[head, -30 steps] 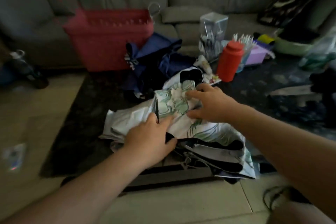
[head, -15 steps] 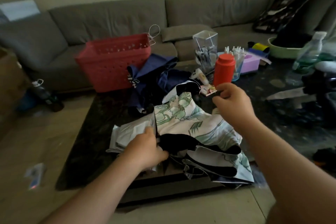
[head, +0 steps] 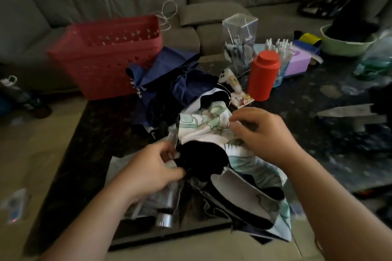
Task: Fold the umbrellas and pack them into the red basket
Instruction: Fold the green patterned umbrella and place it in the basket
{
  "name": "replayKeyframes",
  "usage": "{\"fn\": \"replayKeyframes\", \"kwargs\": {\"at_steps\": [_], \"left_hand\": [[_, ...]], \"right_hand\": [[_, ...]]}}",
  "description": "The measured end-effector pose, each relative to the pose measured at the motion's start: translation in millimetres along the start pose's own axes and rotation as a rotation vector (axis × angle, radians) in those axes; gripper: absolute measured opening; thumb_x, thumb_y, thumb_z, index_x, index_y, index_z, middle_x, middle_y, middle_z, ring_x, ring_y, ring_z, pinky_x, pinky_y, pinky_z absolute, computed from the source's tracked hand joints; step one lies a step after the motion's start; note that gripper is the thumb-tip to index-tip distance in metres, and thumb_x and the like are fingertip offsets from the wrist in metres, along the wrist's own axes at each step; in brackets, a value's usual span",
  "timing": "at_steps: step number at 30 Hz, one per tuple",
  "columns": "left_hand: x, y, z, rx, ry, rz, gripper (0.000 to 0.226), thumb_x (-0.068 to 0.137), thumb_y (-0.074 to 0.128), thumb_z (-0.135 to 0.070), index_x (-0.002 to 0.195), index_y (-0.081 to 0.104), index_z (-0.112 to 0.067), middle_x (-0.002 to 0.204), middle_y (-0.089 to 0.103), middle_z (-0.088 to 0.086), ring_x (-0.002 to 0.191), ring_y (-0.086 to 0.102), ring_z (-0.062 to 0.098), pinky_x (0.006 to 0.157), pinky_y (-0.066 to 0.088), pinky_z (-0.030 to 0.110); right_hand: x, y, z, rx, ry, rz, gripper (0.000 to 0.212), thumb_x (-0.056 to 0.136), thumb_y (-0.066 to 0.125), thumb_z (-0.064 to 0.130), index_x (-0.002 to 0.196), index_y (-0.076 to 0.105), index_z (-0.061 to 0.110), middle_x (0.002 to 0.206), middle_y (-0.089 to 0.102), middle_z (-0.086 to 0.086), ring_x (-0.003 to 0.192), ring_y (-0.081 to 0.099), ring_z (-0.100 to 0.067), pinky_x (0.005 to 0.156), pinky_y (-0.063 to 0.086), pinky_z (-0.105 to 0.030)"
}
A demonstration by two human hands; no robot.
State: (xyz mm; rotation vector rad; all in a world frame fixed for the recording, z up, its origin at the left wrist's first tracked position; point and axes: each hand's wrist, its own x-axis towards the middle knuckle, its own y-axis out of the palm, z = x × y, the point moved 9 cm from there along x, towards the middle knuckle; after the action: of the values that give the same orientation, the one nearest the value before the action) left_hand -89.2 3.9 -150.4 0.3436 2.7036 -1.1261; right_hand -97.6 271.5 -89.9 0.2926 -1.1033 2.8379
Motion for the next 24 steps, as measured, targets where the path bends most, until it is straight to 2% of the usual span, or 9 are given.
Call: {"fn": "replayKeyframes", "kwargs": {"at_steps": [2, 4, 9, 13, 15, 17, 20, 22, 24], "left_hand": [[0, -4, -3, -0.079, 0.038, -0.047, 0.051, 0.049, 0.079, -0.051, 0.093, 0.073, -0.027, 0.09, 0.077, 0.003, 0.079, 0.073, 0.015, 0.074, 0.059, 0.037], [-1, -14, -5, -0.149, 0.07, -0.107, 0.043, 0.05, 0.084, -0.046, 0.087, 0.073, -0.026, 0.079, 0.073, 0.001, 0.066, 0.064, 0.01, 0.064, 0.051, 0.032], [-28, -21, -2, -0.555, 0.016, -0.146, 0.028, 0.082, 0.083, -0.001, 0.105, 0.071, -0.009, 0.076, 0.068, 0.014, 0.055, 0.06, 0.021, 0.054, 0.044, 0.034], [-46, -23, -19, -0.948, 0.05, -0.008, 0.04, 0.072, 0.089, -0.012, 0.109, 0.074, -0.013, 0.084, 0.069, 0.022, 0.067, 0.062, 0.029, 0.064, 0.045, 0.039], [-57, -31, -38, -1.046, 0.14, 0.036, 0.067, 0.057, 0.088, -0.02, 0.121, 0.069, -0.013, 0.077, 0.068, 0.015, 0.057, 0.058, 0.026, 0.055, 0.042, 0.031], [-63, -49, -48, -1.055, 0.209, -0.038, 0.072, 0.057, 0.082, -0.016, 0.126, 0.065, -0.027, 0.074, 0.067, 0.011, 0.051, 0.056, 0.021, 0.049, 0.038, 0.027], [-66, -71, -58, -1.11, 0.237, -0.107, 0.041, 0.078, 0.075, -0.015, 0.114, 0.068, -0.033, 0.081, 0.067, 0.014, 0.057, 0.06, 0.023, 0.053, 0.045, 0.029], [-60, -76, -57, -1.134, 0.165, -0.103, 0.01, 0.094, 0.069, -0.014, 0.1, 0.066, -0.021, 0.077, 0.063, 0.011, 0.05, 0.056, 0.017, 0.043, 0.04, 0.02], [-51, -71, -53, -1.202, 0.031, -0.05, 0.004, 0.098, 0.061, -0.018, 0.098, 0.062, -0.014, 0.069, 0.064, 0.006, 0.044, 0.052, 0.01, 0.032, 0.031, 0.015]], "right_hand": [[-4, -22, -8, 0.059, 0.063, -0.104, 0.011, 0.095, 0.071, 0.032, 0.101, 0.078, 0.038, 0.098, 0.074, 0.021, 0.091, 0.068, 0.002, 0.084, 0.054, -0.023], [-12, -43, -16, 0.141, 0.13, -0.181, 0.016, 0.097, 0.07, 0.036, 0.11, 0.076, 0.041, 0.098, 0.075, 0.018, 0.084, 0.07, 0.001, 0.078, 0.058, -0.023], [-52, -89, -9, 0.57, 0.236, -0.476, 0.017, 0.098, 0.065, 0.033, 0.109, 0.078, 0.036, 0.099, 0.079, 0.007, 0.095, 0.074, -0.02, 0.088, 0.061, -0.044], [-61, -77, 38, 0.734, 0.154, -0.383, 0.034, 0.092, 0.071, 0.04, 0.126, 0.07, 0.04, 0.118, 0.076, 0.006, 0.109, 0.074, -0.018, 0.101, 0.057, -0.05], [-62, -74, 64, 0.805, 0.103, -0.342, 0.043, 0.093, 0.072, 0.04, 0.135, 0.064, 0.04, 0.126, 0.073, 0.008, 0.115, 0.072, -0.017, 0.104, 0.056, -0.05], [-62, -84, 84, 0.837, 0.07, -0.387, 0.039, 0.1, 0.066, 0.04, 0.139, 0.062, 0.039, 0.129, 0.07, 0.011, 0.118, 0.07, -0.014, 0.105, 0.055, -0.049], [-64, -108, 106, 0.708, -0.012, -0.508, 0.037, 0.102, 0.061, 0.047, 0.138, 0.061, 0.04, 0.124, 0.068, 0.017, 0.114, 0.068, -0.003, 0.104, 0.056, -0.041], [-59, -113, 113, 0.636, -0.048, -0.51, 0.036, 0.1, 0.064, 0.046, 0.136, 0.061, 0.041, 0.119, 0.071, 0.015, 0.109, 0.069, 0.0, 0.102, 0.057, -0.037], [-48, -108, 105, 0.689, 0.011, -0.436, 0.042, 0.091, 0.069, 0.055, 0.131, 0.063, 0.045, 0.128, 0.069, 0.009, 0.116, 0.07, -0.011, 0.103, 0.057, -0.045]]}}
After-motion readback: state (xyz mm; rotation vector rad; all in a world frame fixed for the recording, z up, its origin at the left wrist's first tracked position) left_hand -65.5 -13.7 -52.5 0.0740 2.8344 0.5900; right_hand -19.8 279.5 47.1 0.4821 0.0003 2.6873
